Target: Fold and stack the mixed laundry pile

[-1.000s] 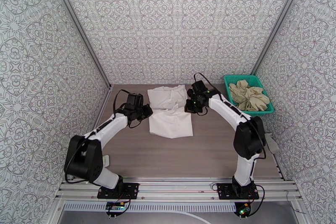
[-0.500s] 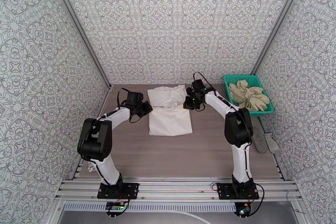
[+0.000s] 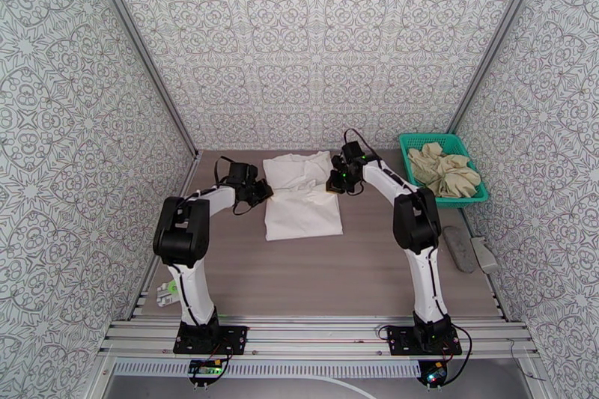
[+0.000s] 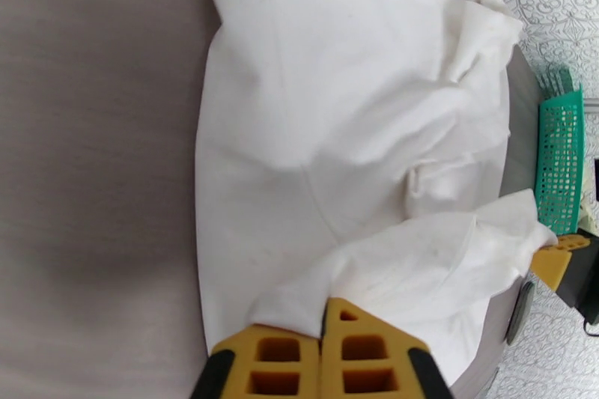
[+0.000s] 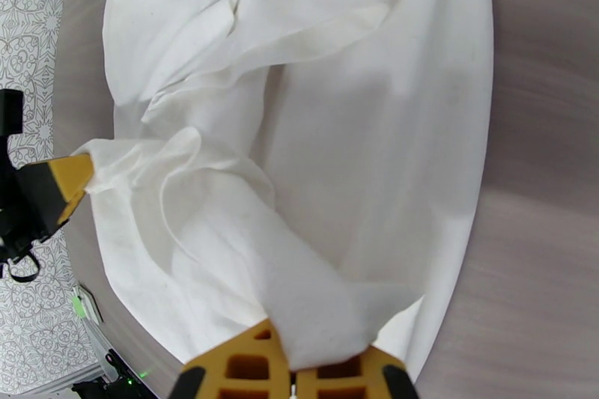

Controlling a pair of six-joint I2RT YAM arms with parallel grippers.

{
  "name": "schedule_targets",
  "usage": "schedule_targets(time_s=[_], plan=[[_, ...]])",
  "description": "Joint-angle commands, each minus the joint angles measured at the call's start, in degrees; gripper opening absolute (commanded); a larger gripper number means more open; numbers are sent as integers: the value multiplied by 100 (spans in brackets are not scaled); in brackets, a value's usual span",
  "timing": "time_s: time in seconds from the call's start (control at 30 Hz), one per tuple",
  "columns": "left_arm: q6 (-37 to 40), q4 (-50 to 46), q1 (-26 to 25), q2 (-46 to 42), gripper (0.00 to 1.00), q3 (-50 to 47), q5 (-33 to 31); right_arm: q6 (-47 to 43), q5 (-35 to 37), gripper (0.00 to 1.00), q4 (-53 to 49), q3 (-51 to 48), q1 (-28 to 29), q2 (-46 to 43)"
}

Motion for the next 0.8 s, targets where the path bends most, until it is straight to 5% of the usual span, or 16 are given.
schedule_targets(time_s=[0.0, 0.23, 0.37, 0.53, 0.77], plan=[[-123, 669, 74, 184, 0, 193, 306, 108, 6, 0, 137, 13, -165, 71], [-180, 728, 107, 226, 1, 216, 306, 201, -33, 0, 356, -152, -244, -2], [-288, 892, 233, 217, 36, 79, 315, 212, -189, 27, 392, 32, -241, 210], [-325, 1010, 510, -159, 42, -140, 264, 89, -382, 40, 535, 278, -260, 270], [-185, 680, 594, -1368, 40, -651, 135, -370, -315, 42, 431, 393, -329, -70]])
